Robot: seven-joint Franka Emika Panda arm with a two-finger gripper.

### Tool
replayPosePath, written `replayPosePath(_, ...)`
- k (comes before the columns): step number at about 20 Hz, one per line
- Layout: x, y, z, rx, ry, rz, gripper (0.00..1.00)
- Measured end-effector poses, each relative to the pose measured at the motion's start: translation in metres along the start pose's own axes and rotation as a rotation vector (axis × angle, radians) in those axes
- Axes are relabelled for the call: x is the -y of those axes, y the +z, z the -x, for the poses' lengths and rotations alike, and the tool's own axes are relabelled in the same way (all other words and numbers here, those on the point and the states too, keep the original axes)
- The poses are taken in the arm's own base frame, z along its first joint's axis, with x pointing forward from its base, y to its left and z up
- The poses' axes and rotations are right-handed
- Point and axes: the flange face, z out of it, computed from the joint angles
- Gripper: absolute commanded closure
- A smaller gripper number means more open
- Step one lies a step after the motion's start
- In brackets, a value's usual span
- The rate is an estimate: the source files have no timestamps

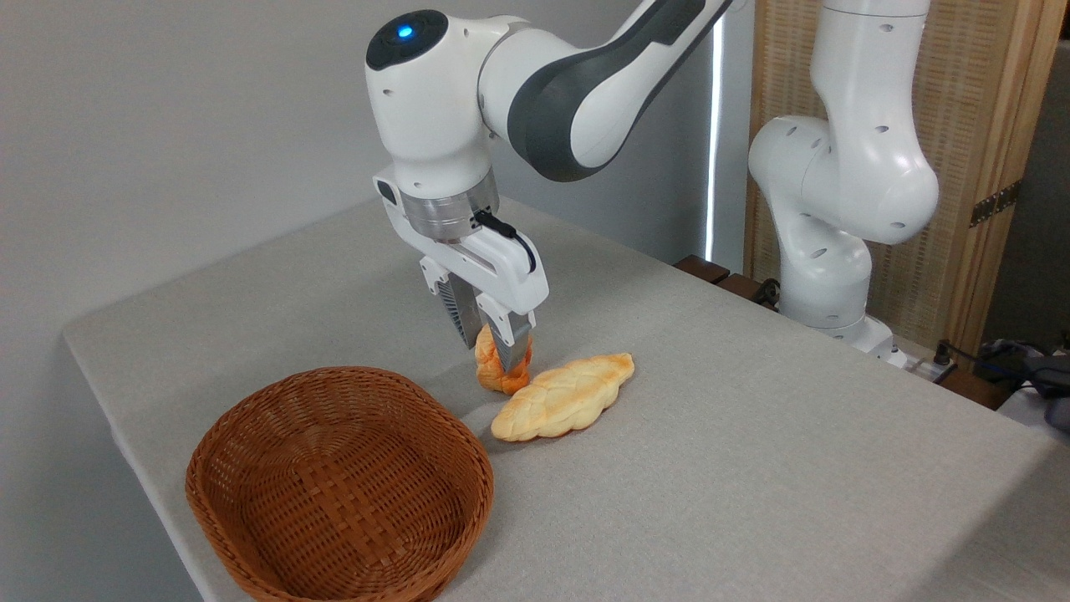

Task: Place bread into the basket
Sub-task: 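Close the gripper fingers on the small orange roll, then lift the orange roll and carry it over the wicker basket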

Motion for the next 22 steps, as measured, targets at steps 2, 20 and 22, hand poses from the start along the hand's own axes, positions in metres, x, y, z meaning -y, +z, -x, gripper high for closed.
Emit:
replayPosePath(2,0.000,-0.001,0.000,-0.002,0.000,-0.001,0.47)
replayPosePath(20,0.000,-0.003,0.000,-0.006,0.001,-0.004,0.72)
replayPosePath(22,-0.001,-0.013,-0.002,-0.023,0.004,-0.014,0.72)
